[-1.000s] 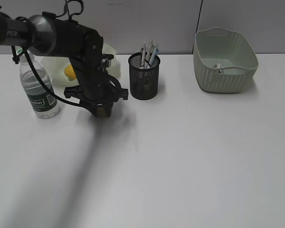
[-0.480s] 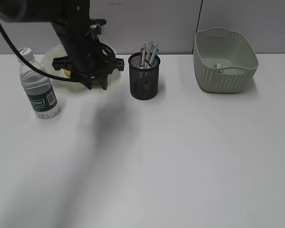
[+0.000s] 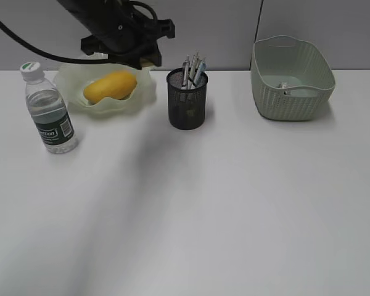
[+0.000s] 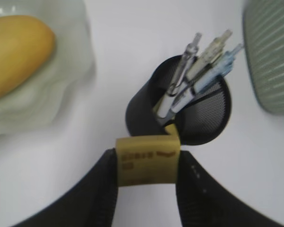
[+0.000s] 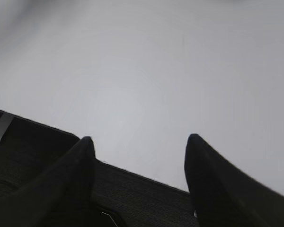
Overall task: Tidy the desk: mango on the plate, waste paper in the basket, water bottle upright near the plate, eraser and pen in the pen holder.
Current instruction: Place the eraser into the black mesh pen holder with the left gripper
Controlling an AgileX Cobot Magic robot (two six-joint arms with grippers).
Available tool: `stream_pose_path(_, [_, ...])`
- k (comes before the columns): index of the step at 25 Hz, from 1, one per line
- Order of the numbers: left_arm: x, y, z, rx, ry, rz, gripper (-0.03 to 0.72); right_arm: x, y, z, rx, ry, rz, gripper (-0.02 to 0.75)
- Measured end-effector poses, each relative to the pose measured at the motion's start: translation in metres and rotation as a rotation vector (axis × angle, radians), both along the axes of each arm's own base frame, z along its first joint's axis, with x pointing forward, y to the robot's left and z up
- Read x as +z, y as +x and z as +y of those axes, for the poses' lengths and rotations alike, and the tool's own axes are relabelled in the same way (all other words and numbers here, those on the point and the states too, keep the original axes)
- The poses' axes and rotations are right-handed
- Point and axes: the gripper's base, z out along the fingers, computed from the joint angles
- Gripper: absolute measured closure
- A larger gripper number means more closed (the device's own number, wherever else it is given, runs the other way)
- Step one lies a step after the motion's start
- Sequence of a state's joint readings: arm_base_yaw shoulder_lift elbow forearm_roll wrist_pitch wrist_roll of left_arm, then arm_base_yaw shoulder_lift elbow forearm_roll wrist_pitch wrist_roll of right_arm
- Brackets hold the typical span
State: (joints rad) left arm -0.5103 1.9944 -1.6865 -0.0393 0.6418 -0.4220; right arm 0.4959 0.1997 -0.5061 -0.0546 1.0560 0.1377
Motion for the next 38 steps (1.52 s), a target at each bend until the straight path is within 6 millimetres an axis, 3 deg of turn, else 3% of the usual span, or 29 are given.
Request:
stream_pose_path(8, [0.006, 0.011, -0.010, 0.009, -0.133, -0.134, 0.396, 0.000, 0.000, 0.000, 0.000, 0.000, 0.000, 0.260])
stream_pose_path(16, [-0.021, 0.014, -0.035, -0.021, -0.154, -0.155, 0.396, 0.000, 0.000, 0.000, 0.000, 0.000, 0.000, 0.260])
stream_pose_path(25, [-0.049, 0.019, -0.044, -0.014, -0.161, -0.131, 0.395, 0.000, 0.000, 0.000, 0.000, -0.001, 0.000, 0.260])
stream_pose_path(33, [-0.048, 0.021, -0.045, -0.011, -0.174, -0.154, 0.224, 0.000, 0.000, 0.000, 0.000, -0.001, 0.000, 0.260])
stream_pose_path(38, [-0.046, 0.020, -0.044, -0.011, -0.176, -0.157, 0.209, 0.000, 0.000, 0.000, 0.000, -0.001, 0.000, 0.260])
